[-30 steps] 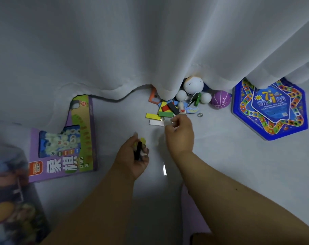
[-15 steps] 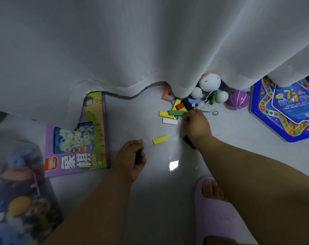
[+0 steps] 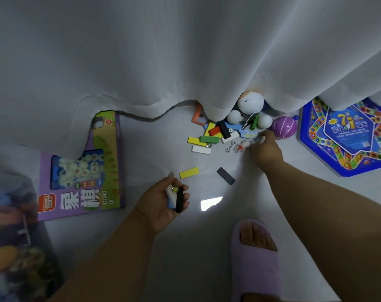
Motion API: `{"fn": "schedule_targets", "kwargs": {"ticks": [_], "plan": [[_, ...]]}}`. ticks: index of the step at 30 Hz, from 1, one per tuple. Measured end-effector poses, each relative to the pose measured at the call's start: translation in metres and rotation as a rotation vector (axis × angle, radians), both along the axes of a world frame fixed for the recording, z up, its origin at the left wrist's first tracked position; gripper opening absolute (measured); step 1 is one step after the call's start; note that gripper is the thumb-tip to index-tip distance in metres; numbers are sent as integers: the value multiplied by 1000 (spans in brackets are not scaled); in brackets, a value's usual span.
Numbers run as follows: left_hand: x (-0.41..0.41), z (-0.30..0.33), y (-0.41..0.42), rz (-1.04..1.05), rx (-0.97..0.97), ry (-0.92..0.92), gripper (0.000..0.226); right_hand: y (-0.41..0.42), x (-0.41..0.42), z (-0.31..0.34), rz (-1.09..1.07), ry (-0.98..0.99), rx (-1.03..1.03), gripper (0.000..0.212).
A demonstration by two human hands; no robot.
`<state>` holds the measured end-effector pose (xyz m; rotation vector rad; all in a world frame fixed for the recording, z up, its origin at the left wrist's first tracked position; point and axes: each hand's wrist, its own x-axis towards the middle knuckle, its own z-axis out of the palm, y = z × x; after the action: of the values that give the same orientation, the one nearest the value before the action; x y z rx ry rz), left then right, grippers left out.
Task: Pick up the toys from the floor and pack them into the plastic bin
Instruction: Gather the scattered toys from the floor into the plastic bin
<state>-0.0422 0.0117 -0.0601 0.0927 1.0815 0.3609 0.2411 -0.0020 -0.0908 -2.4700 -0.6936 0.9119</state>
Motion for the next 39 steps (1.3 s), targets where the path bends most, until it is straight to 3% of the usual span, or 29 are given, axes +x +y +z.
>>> {"fn": "schedule_targets", "kwargs": {"ticks": [6, 11, 13, 17, 19, 21, 26, 30, 34, 36, 39], "plan": [[2, -7, -4, 1, -34, 12, 43, 5, 4, -7, 140, -116, -49, 20], [11, -3, -3, 17, -60, 40, 41, -6, -37, 13, -27, -250, 122, 17], [17, -3, -3, 44, -77, 31, 42, -6, -77, 19, 174, -219, 217, 16], [21, 0, 1, 198, -168, -94, 32, 2, -160, 35, 775, -166, 442, 14], [19, 2, 2, 227, -107, -139, 9, -2, -178, 41, 942, -188, 546, 26], [16, 10, 2, 319, -67, -221, 15, -6, -181, 39, 982, -153, 576, 32], [9, -2, 5, 295, -139, -264, 17, -6, -171, 42, 788, -194, 686, 27], [7, -6, 7, 228, -150, -118, 43, 4, -136, 28, 276, -194, 492, 18], [1, -2, 6, 168, -179, -80, 53, 1, -98, 14, 114, -384, 213, 26], [-1, -4, 6, 167, -182, -87, 54, -1, -85, 14, -73, -444, 139, 34], [-4, -8, 4, 182, -180, -88, 56, 3, -67, 12, -216, -251, 35, 41]]}}
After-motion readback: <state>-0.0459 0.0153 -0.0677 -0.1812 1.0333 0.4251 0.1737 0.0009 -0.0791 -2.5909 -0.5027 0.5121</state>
